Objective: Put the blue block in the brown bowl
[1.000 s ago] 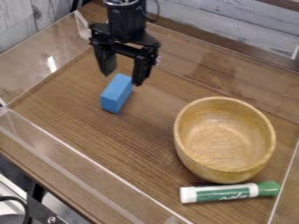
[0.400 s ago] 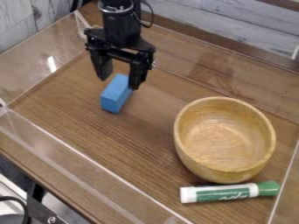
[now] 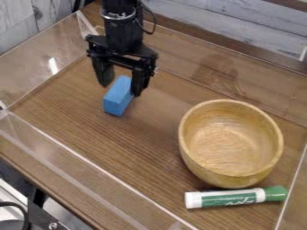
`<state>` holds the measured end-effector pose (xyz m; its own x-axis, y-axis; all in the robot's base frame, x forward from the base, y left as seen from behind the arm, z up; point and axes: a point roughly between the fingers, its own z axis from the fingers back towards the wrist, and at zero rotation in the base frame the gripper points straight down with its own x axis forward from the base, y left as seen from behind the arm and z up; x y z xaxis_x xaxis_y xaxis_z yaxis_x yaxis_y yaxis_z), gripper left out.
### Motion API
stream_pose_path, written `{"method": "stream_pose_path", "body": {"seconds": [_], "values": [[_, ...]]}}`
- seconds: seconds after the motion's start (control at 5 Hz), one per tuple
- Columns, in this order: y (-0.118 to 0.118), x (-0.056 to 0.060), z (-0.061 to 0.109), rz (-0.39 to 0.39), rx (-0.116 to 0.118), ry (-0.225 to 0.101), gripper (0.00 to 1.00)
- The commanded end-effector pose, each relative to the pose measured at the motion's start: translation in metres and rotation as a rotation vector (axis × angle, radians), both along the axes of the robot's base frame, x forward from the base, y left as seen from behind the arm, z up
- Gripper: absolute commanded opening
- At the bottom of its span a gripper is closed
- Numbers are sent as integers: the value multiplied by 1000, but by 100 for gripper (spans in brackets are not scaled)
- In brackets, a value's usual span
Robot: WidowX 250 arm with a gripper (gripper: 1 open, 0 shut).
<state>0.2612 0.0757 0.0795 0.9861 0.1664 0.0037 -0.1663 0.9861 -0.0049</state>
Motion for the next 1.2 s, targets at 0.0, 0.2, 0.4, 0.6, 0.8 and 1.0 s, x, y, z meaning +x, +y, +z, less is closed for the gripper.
{"method": "stream_pose_path", "body": {"seconds": [0.0, 0.2, 0.4, 0.6, 0.8, 1.0], "values": [[5, 2, 2, 14, 6, -21, 100], [8, 2, -2, 27, 2, -19, 100], [11, 2, -5, 38, -1, -18, 100], [15, 3, -8, 46, -4, -20, 100], [19, 4, -11, 54, -8, -25, 100], [23, 6, -14, 60, -10, -31, 100]]}}
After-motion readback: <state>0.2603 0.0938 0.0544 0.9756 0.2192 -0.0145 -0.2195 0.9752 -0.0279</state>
